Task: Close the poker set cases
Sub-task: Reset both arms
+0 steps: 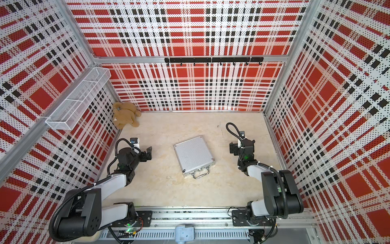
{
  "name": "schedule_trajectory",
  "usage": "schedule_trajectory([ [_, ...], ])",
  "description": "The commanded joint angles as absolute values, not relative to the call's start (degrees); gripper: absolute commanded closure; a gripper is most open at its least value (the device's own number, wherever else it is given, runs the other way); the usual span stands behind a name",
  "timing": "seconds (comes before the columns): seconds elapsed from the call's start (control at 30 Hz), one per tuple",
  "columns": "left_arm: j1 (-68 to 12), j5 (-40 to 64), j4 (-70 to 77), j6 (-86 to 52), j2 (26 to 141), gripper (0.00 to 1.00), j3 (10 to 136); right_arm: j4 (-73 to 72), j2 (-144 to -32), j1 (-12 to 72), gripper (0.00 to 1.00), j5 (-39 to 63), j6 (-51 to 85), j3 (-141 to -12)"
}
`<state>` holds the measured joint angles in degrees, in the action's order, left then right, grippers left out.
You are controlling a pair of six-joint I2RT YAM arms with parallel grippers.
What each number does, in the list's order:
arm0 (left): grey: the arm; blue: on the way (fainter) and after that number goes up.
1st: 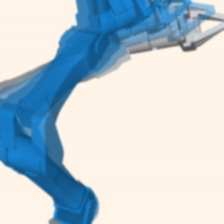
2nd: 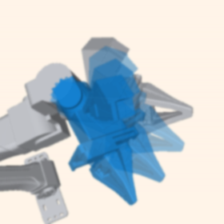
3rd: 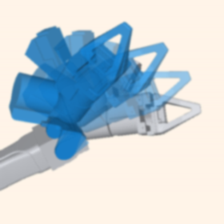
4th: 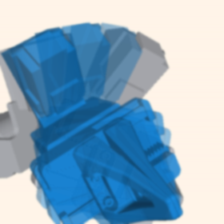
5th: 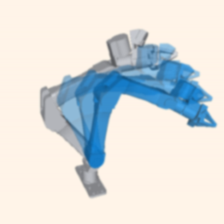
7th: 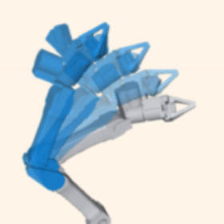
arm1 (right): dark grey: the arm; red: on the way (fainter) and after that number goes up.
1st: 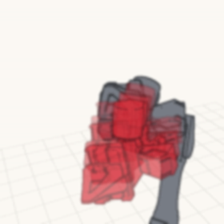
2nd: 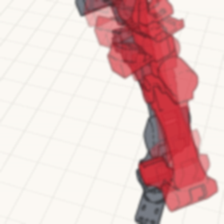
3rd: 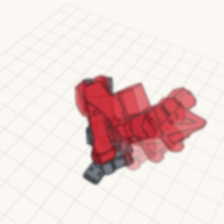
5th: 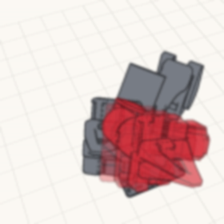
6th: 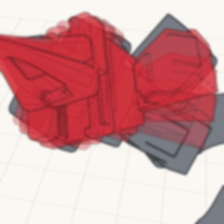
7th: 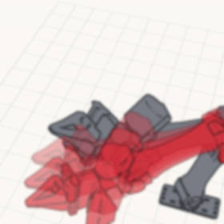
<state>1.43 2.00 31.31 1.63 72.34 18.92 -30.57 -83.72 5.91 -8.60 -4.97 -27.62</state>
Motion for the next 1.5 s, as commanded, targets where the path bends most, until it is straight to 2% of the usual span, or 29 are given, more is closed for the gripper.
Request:
schedule_trajectory([
  [0.0, 1.2, 1.4, 43.9, 2.5, 75.3, 0.01, 18.9, -42.2, -86.2, 5.5, 0.00, -7.2, -6.9, -26.5],
  [0.13, 0.8, 4.0, 47.4, 1.1, 80.2, 0.00, 20.8, -46.0, -88.2, 4.1, 0.00, -6.2, -5.7, -25.4],
  [0.27, -1.5, 0.5, 57.4, 1.9, 86.5, 0.01, 19.3, -50.7, -89.0, 3.4, 0.00, -4.9, -5.3, -23.3],
  [0.4, -1.1, 0.0, 61.1, 1.3, 90.7, 0.01, 19.6, -54.6, -90.5, 3.3, 0.00, -4.7, -5.3, -21.9],
  [0.73, -2.5, -3.6, 53.9, 1.9, 90.2, 0.01, 22.9, -55.8, -91.0, 3.3, 0.00, -5.3, -5.2, -21.6],
  [1.1, -4.9, -8.0, 53.9, 3.6, 90.2, 0.01, 22.9, -56.0, -91.0, 3.3, 0.00, -5.4, -5.2, -21.5],
  [1.47, -3.8, -6.2, 52.9, 2.8, 90.3, 0.01, 23.4, -56.0, -91.1, 3.4, 0.00, -5.4, -5.2, -21.5],
])
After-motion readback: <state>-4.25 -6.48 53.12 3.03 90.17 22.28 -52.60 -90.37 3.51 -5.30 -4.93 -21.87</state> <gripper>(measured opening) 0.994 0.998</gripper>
